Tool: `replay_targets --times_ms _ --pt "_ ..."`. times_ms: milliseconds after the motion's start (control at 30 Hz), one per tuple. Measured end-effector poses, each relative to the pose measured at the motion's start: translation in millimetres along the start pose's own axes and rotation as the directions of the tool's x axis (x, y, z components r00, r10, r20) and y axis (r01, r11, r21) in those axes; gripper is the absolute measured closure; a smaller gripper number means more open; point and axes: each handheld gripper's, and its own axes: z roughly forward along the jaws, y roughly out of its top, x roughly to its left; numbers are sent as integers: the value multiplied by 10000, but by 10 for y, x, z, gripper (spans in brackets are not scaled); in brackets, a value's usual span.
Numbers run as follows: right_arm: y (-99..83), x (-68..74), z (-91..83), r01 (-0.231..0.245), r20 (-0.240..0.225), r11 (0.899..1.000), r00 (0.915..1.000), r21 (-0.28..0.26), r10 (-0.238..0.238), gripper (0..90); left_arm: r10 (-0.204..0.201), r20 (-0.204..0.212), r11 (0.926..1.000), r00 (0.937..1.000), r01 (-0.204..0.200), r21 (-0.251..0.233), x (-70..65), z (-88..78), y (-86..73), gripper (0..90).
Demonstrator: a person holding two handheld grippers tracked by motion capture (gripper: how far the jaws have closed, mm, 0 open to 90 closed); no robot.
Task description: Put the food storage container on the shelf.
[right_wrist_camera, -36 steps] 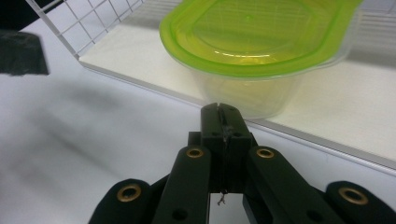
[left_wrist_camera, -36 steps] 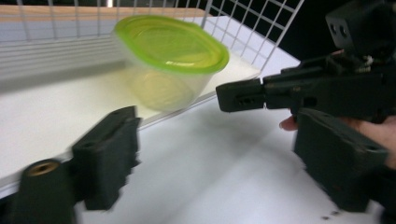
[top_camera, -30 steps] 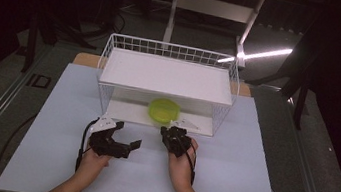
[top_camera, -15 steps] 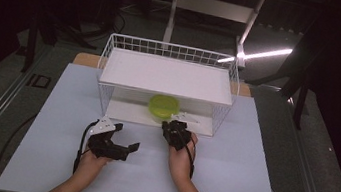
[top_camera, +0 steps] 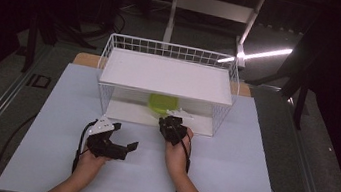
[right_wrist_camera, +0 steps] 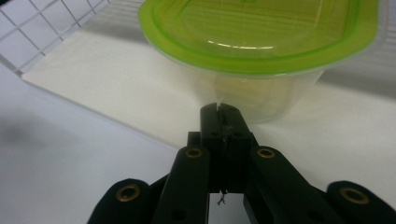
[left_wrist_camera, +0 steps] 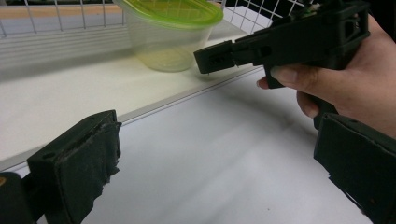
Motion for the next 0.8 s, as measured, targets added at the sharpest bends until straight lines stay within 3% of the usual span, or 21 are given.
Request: replay_targets --times_ms 167,300,467,667,800 --pt "4 6 20 -41 -79 10000 10000 -12 40 885 135 -18 9998 9999 -135 -131 37 -39 -17 15" --pt "-50 66 -61 490 -83 9988 9988 -62 -491 849 130 239 9991 9996 -120 -412 52 -44 -19 15" --pt "-140 138 -250 602 -401 9978 9973 -273 -613 774 176 396 9986 9991 -156 -498 26 -27 -8 15" --pt "-197 114 -429 673 -600 9962 9957 -558 -706 517 121 626 9970 9980 -73 -764 8 -4 65 15" --pt "-201 63 -543 481 -663 9935 9963 -1032 -552 370 327 724 9962 9968 -266 -829 -22 -8 151 15"
